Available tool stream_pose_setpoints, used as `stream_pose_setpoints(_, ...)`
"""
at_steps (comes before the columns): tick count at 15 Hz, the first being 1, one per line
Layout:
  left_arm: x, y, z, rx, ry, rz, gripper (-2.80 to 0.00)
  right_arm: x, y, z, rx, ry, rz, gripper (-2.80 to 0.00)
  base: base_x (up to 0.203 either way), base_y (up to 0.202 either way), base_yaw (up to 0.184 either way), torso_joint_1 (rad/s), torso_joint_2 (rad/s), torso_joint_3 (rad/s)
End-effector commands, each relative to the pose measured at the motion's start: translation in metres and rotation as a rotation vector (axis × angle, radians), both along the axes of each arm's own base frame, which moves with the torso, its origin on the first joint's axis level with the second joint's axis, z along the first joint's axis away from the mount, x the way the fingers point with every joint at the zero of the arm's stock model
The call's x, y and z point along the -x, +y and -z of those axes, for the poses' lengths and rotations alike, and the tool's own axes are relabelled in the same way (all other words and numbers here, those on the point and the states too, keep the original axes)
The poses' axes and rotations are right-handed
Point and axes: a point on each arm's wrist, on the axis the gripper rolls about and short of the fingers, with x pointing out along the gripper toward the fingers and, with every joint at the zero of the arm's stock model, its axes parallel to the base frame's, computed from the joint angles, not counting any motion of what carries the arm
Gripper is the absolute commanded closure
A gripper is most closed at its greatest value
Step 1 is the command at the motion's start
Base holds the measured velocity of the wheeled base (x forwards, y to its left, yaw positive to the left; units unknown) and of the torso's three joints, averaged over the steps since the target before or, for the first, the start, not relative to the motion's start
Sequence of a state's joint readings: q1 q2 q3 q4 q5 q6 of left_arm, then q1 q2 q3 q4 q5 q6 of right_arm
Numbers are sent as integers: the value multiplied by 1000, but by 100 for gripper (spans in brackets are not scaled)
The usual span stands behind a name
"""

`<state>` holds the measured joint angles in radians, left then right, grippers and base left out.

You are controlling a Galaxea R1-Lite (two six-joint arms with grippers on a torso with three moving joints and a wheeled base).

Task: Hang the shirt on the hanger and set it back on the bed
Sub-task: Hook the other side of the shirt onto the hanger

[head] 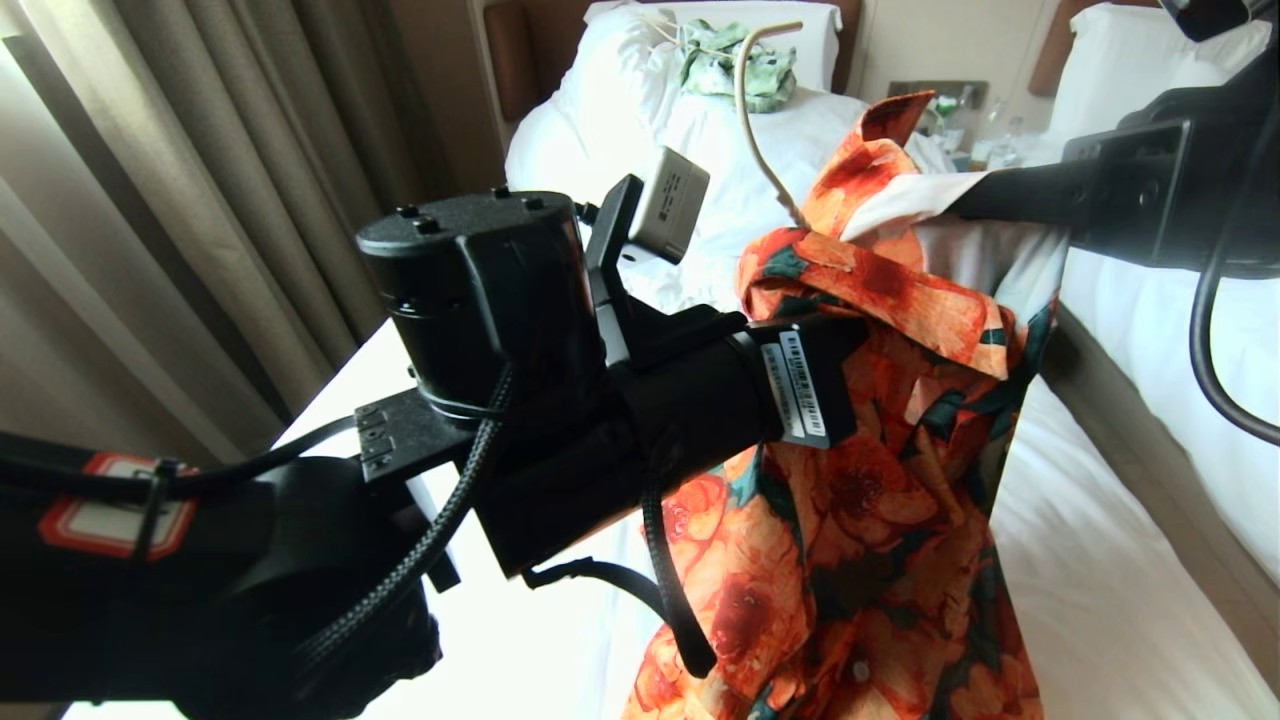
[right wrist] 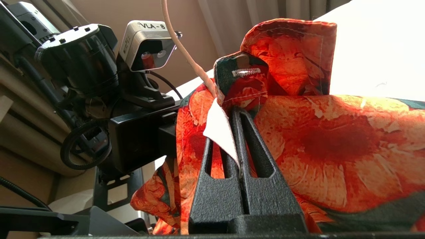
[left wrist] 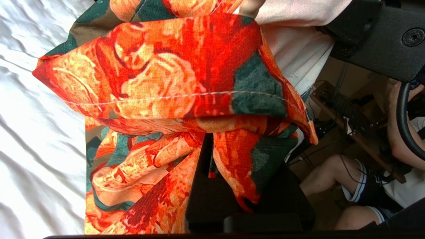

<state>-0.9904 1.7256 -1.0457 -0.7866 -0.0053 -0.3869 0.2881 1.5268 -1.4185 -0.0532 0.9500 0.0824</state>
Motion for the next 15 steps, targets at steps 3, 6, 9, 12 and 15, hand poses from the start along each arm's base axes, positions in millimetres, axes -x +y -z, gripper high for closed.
stream_pose_setpoints(3, 1, -7, 5, 99, -63, 7, 0, -1, -1, 1, 2, -3, 0, 0, 0, 0, 0, 0, 0, 0)
stream_pose_setpoints(6, 1, -11, 9, 141, -88, 12, 0, 0, -3, 0, 2, -4, 2, 0, 0, 0, 0, 0, 0, 0)
stream_pose_setpoints(9, 3, -10, 5, 168, -108, 15, 0, 1, -3, -2, -1, -14, 3, 0, 0, 0, 0, 0, 0, 0)
stream_pose_setpoints(12, 7, -8, -1, 186, -152, 16, 0, 6, -3, -6, -5, -29, 2, 0, 0, 0, 0, 0, 0, 0)
stream_pose_setpoints(15, 12, -1, -12, 211, -174, 9, 0, 11, -5, -9, -7, -26, 5, 0, 0, 0, 0, 0, 0, 0)
